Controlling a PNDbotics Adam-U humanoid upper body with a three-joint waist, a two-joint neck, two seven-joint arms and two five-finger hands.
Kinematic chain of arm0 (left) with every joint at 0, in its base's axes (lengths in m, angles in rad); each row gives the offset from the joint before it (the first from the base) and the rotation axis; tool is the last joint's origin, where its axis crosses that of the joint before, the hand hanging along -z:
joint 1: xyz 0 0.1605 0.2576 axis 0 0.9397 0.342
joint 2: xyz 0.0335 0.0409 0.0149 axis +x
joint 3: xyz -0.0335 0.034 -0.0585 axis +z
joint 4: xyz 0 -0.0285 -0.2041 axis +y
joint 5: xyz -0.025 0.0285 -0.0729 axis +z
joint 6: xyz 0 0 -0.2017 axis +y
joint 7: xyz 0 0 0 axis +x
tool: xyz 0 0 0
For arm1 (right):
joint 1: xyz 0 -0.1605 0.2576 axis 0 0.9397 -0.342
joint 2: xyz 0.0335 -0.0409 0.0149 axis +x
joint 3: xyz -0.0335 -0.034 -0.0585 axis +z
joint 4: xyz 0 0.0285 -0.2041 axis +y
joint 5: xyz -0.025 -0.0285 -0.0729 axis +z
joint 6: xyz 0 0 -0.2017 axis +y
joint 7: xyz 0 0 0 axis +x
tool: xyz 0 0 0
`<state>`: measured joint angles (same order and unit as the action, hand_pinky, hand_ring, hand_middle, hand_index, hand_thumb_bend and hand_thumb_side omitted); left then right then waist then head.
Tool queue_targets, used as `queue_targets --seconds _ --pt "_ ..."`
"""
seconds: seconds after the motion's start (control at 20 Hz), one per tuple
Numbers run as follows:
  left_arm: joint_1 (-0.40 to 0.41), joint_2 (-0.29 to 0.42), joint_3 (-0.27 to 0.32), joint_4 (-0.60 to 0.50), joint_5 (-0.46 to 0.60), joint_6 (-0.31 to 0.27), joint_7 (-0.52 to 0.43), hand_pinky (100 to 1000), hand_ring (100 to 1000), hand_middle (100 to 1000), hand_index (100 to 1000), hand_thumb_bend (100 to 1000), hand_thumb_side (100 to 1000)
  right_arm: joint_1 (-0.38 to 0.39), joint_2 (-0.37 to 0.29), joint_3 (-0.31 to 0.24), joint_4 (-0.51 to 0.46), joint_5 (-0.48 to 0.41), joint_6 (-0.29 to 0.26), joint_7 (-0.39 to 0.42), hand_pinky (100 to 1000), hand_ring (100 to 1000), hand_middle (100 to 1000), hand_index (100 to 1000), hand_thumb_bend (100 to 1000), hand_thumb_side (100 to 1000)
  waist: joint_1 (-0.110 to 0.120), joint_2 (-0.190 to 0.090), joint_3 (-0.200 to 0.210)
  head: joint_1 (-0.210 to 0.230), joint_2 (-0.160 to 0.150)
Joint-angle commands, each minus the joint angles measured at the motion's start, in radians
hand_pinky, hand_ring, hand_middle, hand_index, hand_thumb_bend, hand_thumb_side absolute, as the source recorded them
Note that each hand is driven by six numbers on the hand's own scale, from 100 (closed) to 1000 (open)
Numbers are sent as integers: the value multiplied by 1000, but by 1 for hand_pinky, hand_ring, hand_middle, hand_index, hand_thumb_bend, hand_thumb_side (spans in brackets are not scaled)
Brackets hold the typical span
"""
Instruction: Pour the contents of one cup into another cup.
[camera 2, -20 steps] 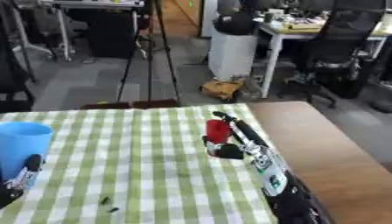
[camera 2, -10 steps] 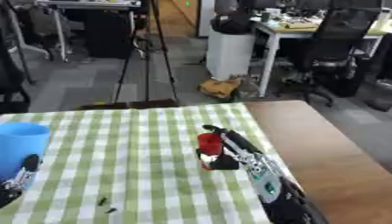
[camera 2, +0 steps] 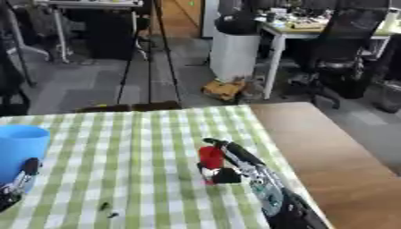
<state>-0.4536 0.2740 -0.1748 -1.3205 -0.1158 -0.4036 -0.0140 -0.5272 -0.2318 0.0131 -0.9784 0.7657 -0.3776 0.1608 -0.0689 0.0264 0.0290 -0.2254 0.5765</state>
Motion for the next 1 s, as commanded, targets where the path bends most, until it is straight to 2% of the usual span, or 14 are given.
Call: queue_targets --seconds 0.05,0.45,0.65,0.85,1.0 --pt "-17 20 9 -14 1 -1 6 448 510 533 728 100 517 -7 -10 2 -23 22 -17 -4 901 615 670 1000 258 620 4 -9 -2 -3 -10" --pt "-15 22 10 -16 4 -2 7 448 510 531 728 100 525 19 -5 -7 -111 44 -25 -39 948 696 746 1000 400 638 3 -9 -6 -6 -10" --pt "-16 25 13 -21 8 -1 8 451 513 535 731 100 511 38 -2 -18 -170 20 -16 -56 942 672 739 1000 388 635 3 -9 -8 -5 -11" --pt "-26 23 20 -1 -13 3 -1 498 556 576 744 100 508 53 0 -29 -213 -13 4 -92 932 634 701 1000 357 631 1 -11 -11 -3 -11" --pt "-42 20 27 34 -40 -2 -6 511 567 584 745 164 508 62 1 -34 -229 -34 19 -104 928 615 678 1000 338 630 0 -12 -15 -2 -11"
